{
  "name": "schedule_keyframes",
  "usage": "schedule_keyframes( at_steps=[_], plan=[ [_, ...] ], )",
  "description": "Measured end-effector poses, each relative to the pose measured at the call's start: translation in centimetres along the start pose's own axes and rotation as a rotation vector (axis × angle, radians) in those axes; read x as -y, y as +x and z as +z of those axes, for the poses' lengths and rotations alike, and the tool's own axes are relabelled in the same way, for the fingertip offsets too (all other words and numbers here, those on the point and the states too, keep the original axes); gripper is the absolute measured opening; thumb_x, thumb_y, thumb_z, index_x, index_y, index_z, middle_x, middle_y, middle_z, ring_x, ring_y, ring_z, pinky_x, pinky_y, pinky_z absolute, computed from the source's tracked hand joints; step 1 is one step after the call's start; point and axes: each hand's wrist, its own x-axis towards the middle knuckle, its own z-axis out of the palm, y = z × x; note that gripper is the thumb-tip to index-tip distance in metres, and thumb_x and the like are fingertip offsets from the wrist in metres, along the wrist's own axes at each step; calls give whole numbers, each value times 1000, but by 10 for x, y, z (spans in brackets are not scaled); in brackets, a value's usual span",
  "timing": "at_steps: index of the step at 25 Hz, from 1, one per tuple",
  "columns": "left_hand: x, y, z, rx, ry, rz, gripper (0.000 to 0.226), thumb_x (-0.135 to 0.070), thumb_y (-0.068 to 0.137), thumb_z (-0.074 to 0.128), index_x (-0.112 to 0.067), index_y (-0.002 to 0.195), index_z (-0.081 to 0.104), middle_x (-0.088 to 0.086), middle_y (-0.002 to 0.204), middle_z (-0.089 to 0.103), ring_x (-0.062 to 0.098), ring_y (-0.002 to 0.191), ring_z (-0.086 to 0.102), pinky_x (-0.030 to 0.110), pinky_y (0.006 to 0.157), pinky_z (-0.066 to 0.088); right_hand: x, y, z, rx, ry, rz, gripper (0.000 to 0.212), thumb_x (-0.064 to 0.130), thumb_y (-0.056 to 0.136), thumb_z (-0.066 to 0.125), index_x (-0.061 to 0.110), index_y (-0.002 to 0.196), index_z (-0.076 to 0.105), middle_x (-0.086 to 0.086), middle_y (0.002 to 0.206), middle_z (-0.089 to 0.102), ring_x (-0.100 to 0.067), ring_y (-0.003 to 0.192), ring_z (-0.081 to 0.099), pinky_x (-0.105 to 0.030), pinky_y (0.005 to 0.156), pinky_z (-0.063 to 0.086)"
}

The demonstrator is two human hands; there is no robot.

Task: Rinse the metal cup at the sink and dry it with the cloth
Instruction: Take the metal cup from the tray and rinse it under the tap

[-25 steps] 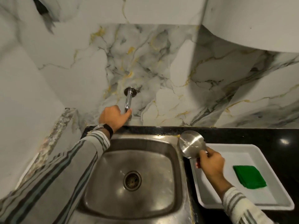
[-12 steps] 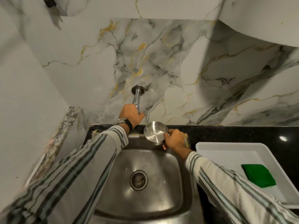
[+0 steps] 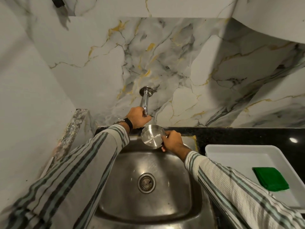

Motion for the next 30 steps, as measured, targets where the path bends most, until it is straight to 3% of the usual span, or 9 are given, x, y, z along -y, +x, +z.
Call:
schedule_keyframes(
  at_steps=[4, 8, 12, 14, 17, 19, 23, 27, 30],
  plan=[
    [0, 5, -6, 73, -36, -43, 24, -28, 94, 73, -4, 95, 71, 11, 88, 68, 27, 85, 65, 36, 78, 53, 3, -1, 1, 2, -27, -34, 27, 19, 106, 58, 4, 114, 80, 12, 57, 62, 4, 41, 59, -1, 36, 39],
    [0, 10, -10, 163, -130, -105, 28, -24, 94, 75, -1, 110, 74, 15, 105, 72, 31, 105, 68, 45, 101, 55, 2, 1, -1, 20, -66, -51, 29, 15, 106, 55, 5, 119, 79, 3, 70, 69, 3, 54, 59, -2, 40, 40],
    [0, 12, -10, 166, -167, -127, 24, -18, 92, 76, -1, 110, 75, 18, 115, 75, 32, 111, 69, 48, 107, 54, -1, 4, -2, 42, -28, -43, 29, 14, 108, 53, 3, 119, 78, 0, 67, 72, -6, 51, 65, -5, 45, 51],
    [3, 12, -9, 153, -173, -115, 15, -19, 92, 78, -5, 97, 76, 12, 99, 75, 26, 97, 70, 46, 103, 56, -2, 5, -1, 60, -19, -58, 31, 14, 109, 50, 2, 119, 77, -15, 82, 81, -21, 58, 72, -28, 71, 68],
    [10, 12, -7, 121, -192, -104, 21, -18, 91, 81, -18, 75, 67, -4, 71, 61, 13, 71, 59, 41, 94, 56, 1, 6, 3, 87, 2, -73, 33, 14, 110, 47, 0, 119, 76, -25, 99, 82, -36, 81, 80, -45, 91, 66],
    [12, 11, -5, 105, -204, -99, 21, -16, 90, 82, -20, 75, 67, -6, 68, 59, 10, 66, 56, 36, 87, 55, 4, 7, 8, 113, 11, -71, 34, 15, 111, 47, -1, 119, 75, -27, 99, 81, -42, 90, 81, -50, 93, 65],
    [13, 11, -2, 68, -147, -61, 28, -19, 90, 82, -22, 70, 62, -8, 63, 55, 7, 60, 52, 22, 63, 44, 11, 5, 17, 122, 19, -71, 34, 14, 111, 45, -4, 114, 75, -29, 93, 81, -44, 85, 81, -50, 88, 66],
    [16, 9, -1, 42, -126, -54, 34, -20, 90, 82, -23, 66, 58, -8, 62, 52, 8, 59, 50, 22, 59, 42, 14, 5, 21, 75, -19, -73, 32, 12, 109, 48, -1, 120, 75, -23, 101, 81, -37, 90, 81, -44, 91, 66],
    [15, 9, -1, 46, -104, -45, 37, -21, 90, 82, -23, 64, 55, -7, 63, 52, 8, 59, 49, 22, 59, 40, 9, 5, 19, 76, -29, -71, 33, 11, 107, 48, -2, 112, 77, -26, 98, 81, -41, 90, 80, -47, 93, 65]
  ],
)
